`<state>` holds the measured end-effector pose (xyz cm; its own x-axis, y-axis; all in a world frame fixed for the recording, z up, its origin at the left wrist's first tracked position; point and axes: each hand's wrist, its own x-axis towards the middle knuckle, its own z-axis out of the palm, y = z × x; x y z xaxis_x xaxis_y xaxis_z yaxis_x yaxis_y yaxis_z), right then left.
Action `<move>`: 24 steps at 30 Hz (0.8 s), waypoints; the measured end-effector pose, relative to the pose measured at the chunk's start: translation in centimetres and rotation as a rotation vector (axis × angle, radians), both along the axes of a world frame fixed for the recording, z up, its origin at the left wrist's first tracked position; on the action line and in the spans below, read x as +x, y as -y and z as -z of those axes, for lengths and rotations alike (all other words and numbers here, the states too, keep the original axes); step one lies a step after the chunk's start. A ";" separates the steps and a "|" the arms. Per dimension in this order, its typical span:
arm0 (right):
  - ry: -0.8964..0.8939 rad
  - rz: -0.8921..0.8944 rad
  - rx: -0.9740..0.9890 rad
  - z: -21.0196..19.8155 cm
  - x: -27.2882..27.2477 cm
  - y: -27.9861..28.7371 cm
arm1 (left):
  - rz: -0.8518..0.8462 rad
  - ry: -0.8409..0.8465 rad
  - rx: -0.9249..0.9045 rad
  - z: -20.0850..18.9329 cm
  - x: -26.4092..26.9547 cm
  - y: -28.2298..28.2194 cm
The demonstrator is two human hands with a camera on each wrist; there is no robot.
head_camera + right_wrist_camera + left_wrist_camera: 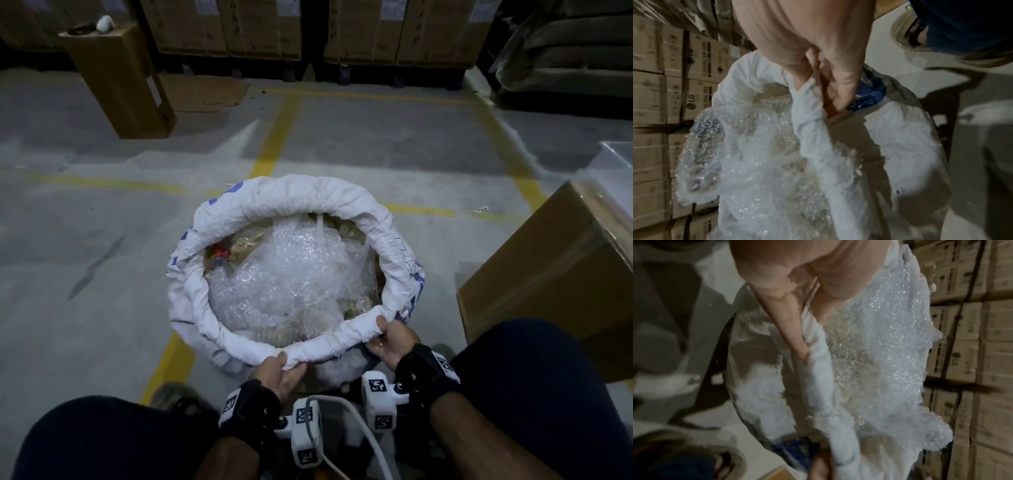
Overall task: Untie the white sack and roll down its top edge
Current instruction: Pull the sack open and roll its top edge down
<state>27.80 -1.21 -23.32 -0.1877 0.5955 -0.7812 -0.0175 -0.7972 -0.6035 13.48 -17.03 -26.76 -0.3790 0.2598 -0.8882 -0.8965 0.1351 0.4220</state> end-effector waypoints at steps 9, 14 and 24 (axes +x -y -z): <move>0.081 -0.103 0.110 0.0 0.1 -0.1 | 0.820 -0.419 -0.388 -1.2 0.3 0.9; 0.113 -0.175 0.156 -0.5 0.5 -0.3 | 1.031 -0.736 -0.659 -2.0 0.2 0.5; 0.162 -0.229 0.184 -0.4 0.5 0.1 | 0.544 0.026 -0.139 -2.0 0.5 -1.2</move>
<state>28.27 -1.29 -22.90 -0.2147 0.6861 -0.6950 0.2577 -0.6466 -0.7180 14.02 -15.84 -24.72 -0.2006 0.2913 -0.9354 -0.6917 0.6340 0.3458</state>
